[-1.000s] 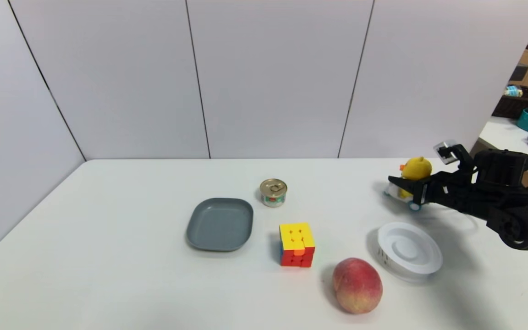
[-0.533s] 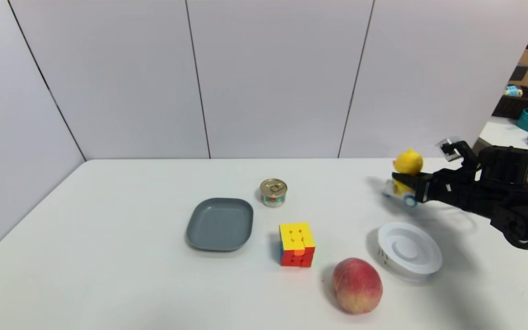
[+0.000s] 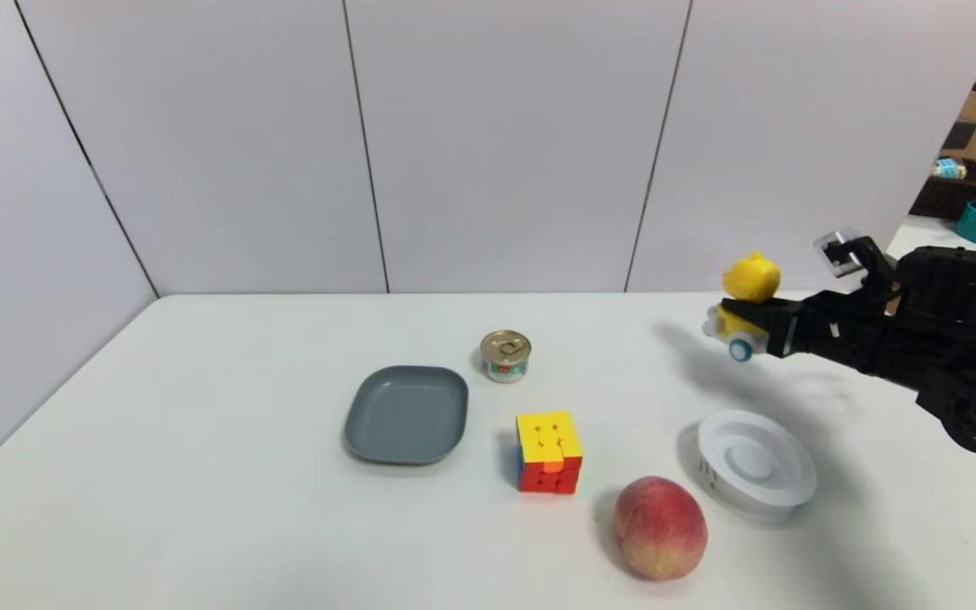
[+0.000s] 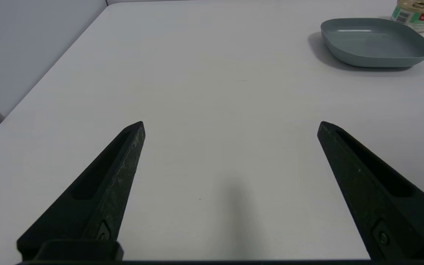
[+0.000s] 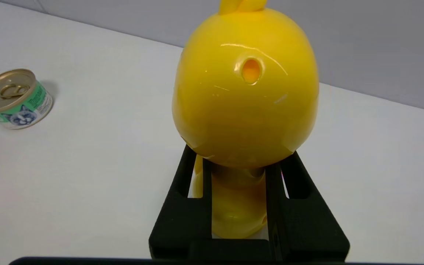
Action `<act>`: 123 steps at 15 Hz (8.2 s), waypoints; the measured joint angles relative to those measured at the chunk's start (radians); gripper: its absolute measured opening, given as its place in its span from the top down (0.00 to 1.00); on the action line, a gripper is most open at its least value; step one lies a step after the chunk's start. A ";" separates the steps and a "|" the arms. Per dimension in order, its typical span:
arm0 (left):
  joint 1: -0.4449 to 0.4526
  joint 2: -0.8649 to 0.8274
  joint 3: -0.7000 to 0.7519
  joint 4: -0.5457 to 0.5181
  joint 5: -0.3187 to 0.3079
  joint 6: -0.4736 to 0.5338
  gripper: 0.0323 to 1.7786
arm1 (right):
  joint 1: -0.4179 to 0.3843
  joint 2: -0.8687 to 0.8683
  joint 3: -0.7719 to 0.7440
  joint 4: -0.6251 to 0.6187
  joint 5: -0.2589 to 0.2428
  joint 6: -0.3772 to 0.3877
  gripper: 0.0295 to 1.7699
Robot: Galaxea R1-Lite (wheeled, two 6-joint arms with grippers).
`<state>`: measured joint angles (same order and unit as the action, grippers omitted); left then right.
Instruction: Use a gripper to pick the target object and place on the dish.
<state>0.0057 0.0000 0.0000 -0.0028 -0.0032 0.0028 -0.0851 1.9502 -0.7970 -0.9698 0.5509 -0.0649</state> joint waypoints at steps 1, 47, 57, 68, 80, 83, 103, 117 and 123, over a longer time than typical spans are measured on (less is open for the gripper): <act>0.000 0.000 0.000 0.000 0.000 0.000 0.05 | 0.005 -0.010 0.000 0.000 0.000 0.001 0.78; 0.000 0.000 0.000 0.000 0.000 0.000 0.05 | 0.892 0.220 -0.559 0.349 -0.212 0.011 0.78; 0.000 0.000 0.000 0.000 0.000 0.000 0.05 | 0.864 0.279 -0.566 0.343 -0.219 0.009 0.78; 0.000 0.000 0.000 0.000 0.000 0.000 0.05 | 0.860 0.303 -0.573 0.326 -0.222 0.010 0.49; 0.000 0.000 0.000 0.000 0.000 0.001 0.05 | 0.849 0.110 -0.530 0.367 -0.222 -0.009 0.13; 0.000 0.000 0.000 0.000 0.000 0.000 0.05 | 0.766 -0.059 -0.537 0.506 -0.232 -0.104 0.10; 0.000 0.000 0.000 0.000 0.000 0.000 0.05 | -0.035 -0.808 -0.209 0.513 -0.375 -0.108 0.04; 0.000 0.000 0.000 0.000 0.000 0.000 0.05 | 0.099 -1.647 0.553 0.473 -0.414 -0.050 0.04; 0.000 0.000 0.000 0.000 0.000 0.000 0.05 | 0.093 -1.864 0.777 0.527 -0.397 -0.036 0.04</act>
<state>0.0053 0.0000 0.0000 -0.0023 -0.0032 0.0032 0.0077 0.0860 -0.0202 -0.4430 0.1534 -0.1004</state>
